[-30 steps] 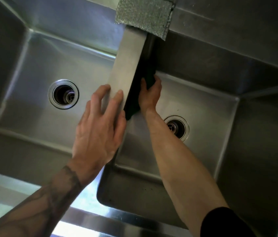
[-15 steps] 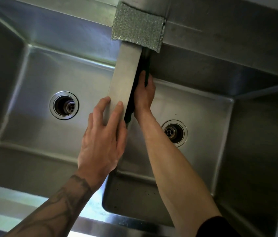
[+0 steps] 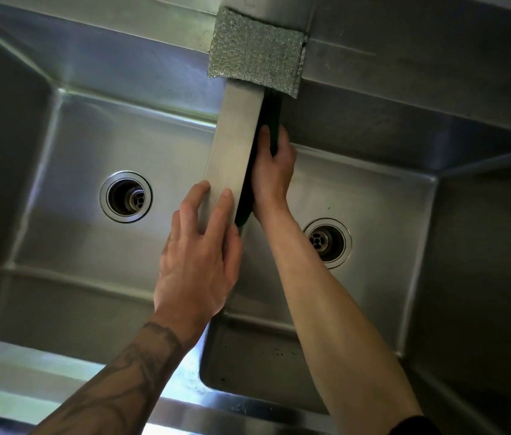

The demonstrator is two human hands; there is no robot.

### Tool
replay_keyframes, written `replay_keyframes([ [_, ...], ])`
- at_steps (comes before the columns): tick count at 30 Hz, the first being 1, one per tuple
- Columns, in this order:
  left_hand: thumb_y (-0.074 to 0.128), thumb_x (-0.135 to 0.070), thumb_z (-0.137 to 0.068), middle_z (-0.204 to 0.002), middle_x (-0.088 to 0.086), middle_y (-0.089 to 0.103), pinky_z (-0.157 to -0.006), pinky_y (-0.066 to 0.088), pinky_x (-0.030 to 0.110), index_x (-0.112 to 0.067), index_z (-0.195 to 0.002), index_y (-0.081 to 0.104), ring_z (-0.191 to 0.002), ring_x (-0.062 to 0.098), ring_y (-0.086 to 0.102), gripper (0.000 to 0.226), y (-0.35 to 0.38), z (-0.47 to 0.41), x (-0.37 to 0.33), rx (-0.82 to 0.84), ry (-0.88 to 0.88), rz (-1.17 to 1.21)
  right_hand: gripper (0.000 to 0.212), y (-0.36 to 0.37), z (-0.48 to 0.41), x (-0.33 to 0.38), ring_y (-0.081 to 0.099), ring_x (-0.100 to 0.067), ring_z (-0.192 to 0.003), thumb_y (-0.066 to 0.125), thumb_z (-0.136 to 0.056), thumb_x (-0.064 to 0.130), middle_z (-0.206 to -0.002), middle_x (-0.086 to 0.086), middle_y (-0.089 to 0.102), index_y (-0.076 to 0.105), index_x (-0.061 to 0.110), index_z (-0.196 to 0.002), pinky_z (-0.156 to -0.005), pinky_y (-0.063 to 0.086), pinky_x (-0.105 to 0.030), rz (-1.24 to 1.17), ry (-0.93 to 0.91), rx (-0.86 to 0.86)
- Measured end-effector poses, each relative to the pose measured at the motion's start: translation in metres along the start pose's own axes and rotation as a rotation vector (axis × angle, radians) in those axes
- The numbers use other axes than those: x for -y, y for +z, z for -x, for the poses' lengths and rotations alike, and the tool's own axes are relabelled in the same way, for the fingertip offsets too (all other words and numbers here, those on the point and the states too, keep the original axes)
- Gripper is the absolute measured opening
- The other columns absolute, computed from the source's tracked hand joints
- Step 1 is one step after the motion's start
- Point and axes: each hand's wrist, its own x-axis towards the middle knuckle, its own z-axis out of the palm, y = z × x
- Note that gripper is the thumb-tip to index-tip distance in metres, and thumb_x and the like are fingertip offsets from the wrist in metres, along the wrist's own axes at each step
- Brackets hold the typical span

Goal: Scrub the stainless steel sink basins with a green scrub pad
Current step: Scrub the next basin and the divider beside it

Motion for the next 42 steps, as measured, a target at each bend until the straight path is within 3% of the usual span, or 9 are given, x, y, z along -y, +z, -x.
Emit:
replay_keyframes([
  [4, 0.048, -0.030, -0.106, -0.155, 0.013, 0.040, -0.075, 0.062, 0.047, -0.018, -0.148, 0.055, -0.116, 0.035, 0.065, 0.044, 0.000, 0.000, -0.001, 0.003, -0.020, -0.044, 0.039, 0.001, 0.016, -0.004, 0.053, 0.011, -0.114, 0.047, -0.104, 0.054, -0.123, 0.011, 0.053, 0.056, 0.043, -0.140, -0.099, 0.041, -0.008, -0.022, -0.141, -0.058],
  [7, 0.048, -0.030, -0.106, -0.156, 0.012, 0.040, -0.076, 0.061, 0.048, -0.020, -0.147, 0.055, -0.114, 0.035, 0.066, 0.043, -0.001, 0.000, -0.002, 0.013, -0.028, -0.052, 0.037, 0.005, 0.005, -0.011, 0.056, -0.012, -0.125, 0.047, -0.108, 0.041, -0.126, 0.002, 0.059, 0.062, 0.029, -0.140, -0.110, 0.045, -0.029, -0.014, -0.065, -0.062],
  [10, 0.050, -0.028, -0.105, -0.156, 0.013, 0.041, -0.077, 0.061, 0.049, -0.018, -0.147, 0.057, -0.116, 0.038, 0.065, 0.043, -0.002, -0.001, -0.002, 0.013, -0.038, -0.036, 0.033, 0.001, -0.005, -0.016, 0.066, -0.020, -0.106, 0.049, -0.110, 0.030, -0.113, -0.004, 0.069, 0.068, 0.015, -0.132, -0.091, 0.051, -0.030, -0.010, 0.084, -0.003],
  [17, 0.049, -0.028, -0.104, -0.157, 0.012, 0.040, -0.078, 0.059, 0.049, -0.019, -0.146, 0.057, -0.120, 0.039, 0.063, 0.044, -0.002, -0.001, -0.002, 0.020, -0.046, -0.020, 0.042, -0.004, 0.029, -0.022, 0.040, 0.032, -0.109, 0.045, -0.106, 0.050, -0.129, 0.006, 0.051, 0.052, 0.042, -0.146, -0.093, 0.032, 0.005, 0.019, -0.109, 0.003],
  [23, 0.051, -0.026, -0.105, -0.155, 0.016, 0.044, -0.078, 0.063, 0.050, -0.015, -0.145, 0.059, -0.114, 0.040, 0.064, 0.042, -0.002, -0.002, -0.002, 0.013, -0.026, -0.033, 0.035, -0.002, 0.006, -0.029, 0.066, -0.028, -0.103, 0.045, -0.111, 0.024, -0.112, -0.017, 0.069, 0.063, 0.011, -0.137, -0.093, 0.055, -0.037, 0.089, 0.102, 0.030],
  [29, 0.047, -0.028, -0.107, -0.156, 0.015, 0.041, -0.079, 0.062, 0.050, -0.016, -0.146, 0.057, -0.114, 0.038, 0.065, 0.042, -0.004, -0.002, -0.002, 0.037, -0.037, -0.036, 0.032, -0.003, 0.036, -0.017, 0.052, 0.012, -0.119, 0.046, -0.105, 0.055, -0.128, 0.015, 0.051, 0.054, 0.056, -0.135, -0.105, 0.045, -0.015, -0.005, -0.092, -0.008],
  [32, 0.048, -0.027, -0.107, -0.156, 0.014, 0.041, -0.077, 0.062, 0.049, -0.017, -0.147, 0.056, -0.112, 0.038, 0.066, 0.042, -0.004, -0.001, -0.002, 0.030, -0.035, -0.039, 0.033, -0.003, 0.028, -0.023, 0.055, 0.015, -0.111, 0.047, -0.108, 0.042, -0.124, 0.005, 0.058, 0.060, 0.037, -0.138, -0.100, 0.049, -0.025, 0.011, -0.093, -0.023],
  [35, 0.048, -0.024, -0.107, -0.155, 0.014, 0.040, -0.078, 0.064, 0.051, -0.016, -0.148, 0.054, -0.114, 0.037, 0.065, 0.042, -0.005, -0.001, -0.002, 0.030, -0.020, -0.038, 0.034, -0.003, 0.012, -0.030, 0.068, -0.019, -0.101, 0.044, -0.111, 0.024, -0.109, -0.015, 0.070, 0.064, 0.009, -0.134, -0.092, 0.057, -0.044, 0.052, 0.067, 0.023],
  [42, 0.043, -0.030, -0.107, -0.158, 0.014, 0.039, -0.079, 0.063, 0.049, -0.017, -0.148, 0.055, -0.122, 0.035, 0.061, 0.045, -0.007, -0.003, -0.003, 0.083, -0.055, -0.008, 0.037, -0.012, 0.061, -0.039, 0.057, 0.004, -0.117, 0.045, -0.105, 0.056, -0.121, 0.022, 0.050, 0.054, 0.047, -0.139, -0.099, 0.050, -0.020, 0.011, -0.080, 0.055],
])
